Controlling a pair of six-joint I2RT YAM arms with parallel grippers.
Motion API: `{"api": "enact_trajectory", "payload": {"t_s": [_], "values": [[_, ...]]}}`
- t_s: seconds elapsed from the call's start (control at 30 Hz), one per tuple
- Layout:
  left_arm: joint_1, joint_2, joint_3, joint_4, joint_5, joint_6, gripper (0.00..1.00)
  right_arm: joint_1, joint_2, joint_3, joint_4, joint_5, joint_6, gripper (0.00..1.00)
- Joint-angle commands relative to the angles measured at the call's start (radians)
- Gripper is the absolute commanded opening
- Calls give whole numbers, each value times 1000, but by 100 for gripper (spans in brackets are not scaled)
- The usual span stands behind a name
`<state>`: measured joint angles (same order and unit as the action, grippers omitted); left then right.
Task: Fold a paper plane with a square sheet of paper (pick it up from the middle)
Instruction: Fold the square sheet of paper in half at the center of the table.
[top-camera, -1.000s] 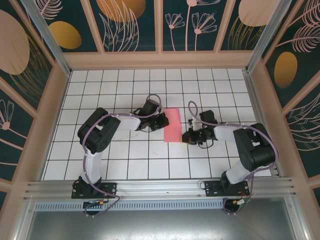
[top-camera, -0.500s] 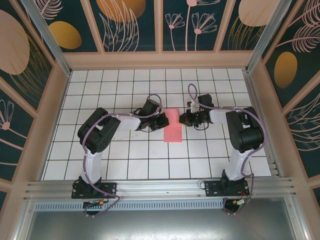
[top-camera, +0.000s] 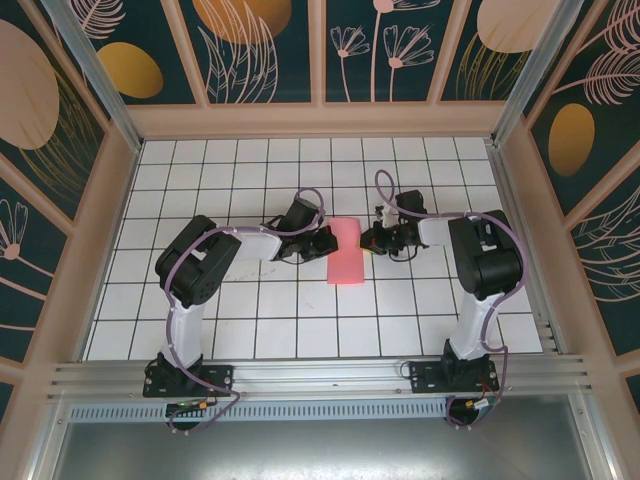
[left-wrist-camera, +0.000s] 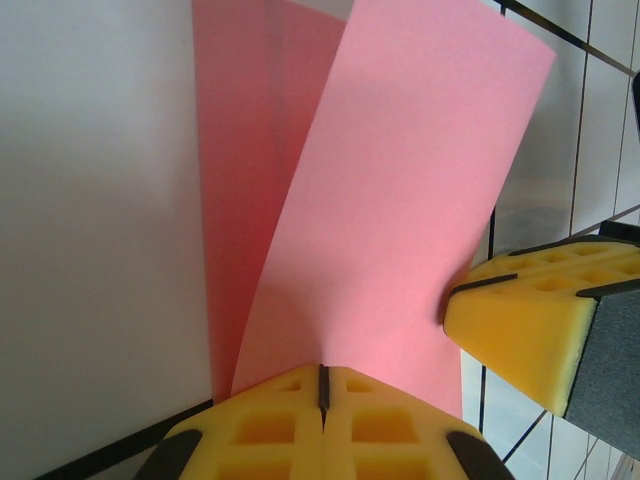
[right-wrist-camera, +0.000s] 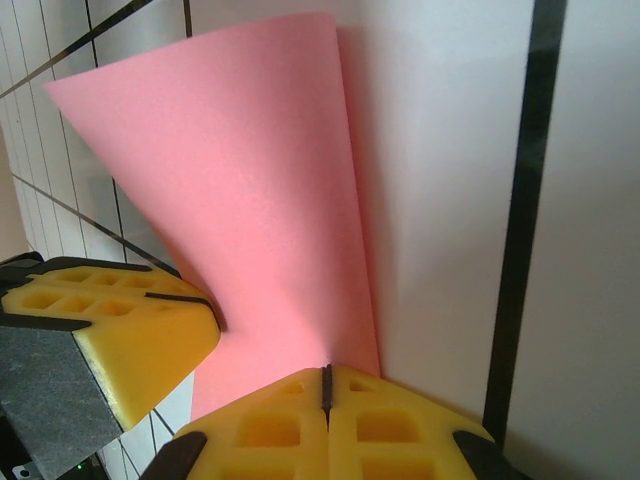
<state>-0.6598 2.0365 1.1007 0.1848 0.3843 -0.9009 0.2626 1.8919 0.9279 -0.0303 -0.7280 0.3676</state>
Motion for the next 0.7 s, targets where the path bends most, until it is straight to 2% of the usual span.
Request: {"api": "enact_trajectory", "payload": {"t_s": [0.0,0.47,0.57,0.67], "values": [[-4,54,-15,-136,-33,29,0,-17,-5,35,-46,-27,-24,2],[-4,51,-19,-137,-32,32,0,-49,88,149,-35,-136,-25,3],[-3,51,-19,-139,-30,34,0,-47,106,149,-49,-96,-30,3],[-4,50,-20,-140,-32,36,0,-44,116,145,-92,44,-39,3]]}}
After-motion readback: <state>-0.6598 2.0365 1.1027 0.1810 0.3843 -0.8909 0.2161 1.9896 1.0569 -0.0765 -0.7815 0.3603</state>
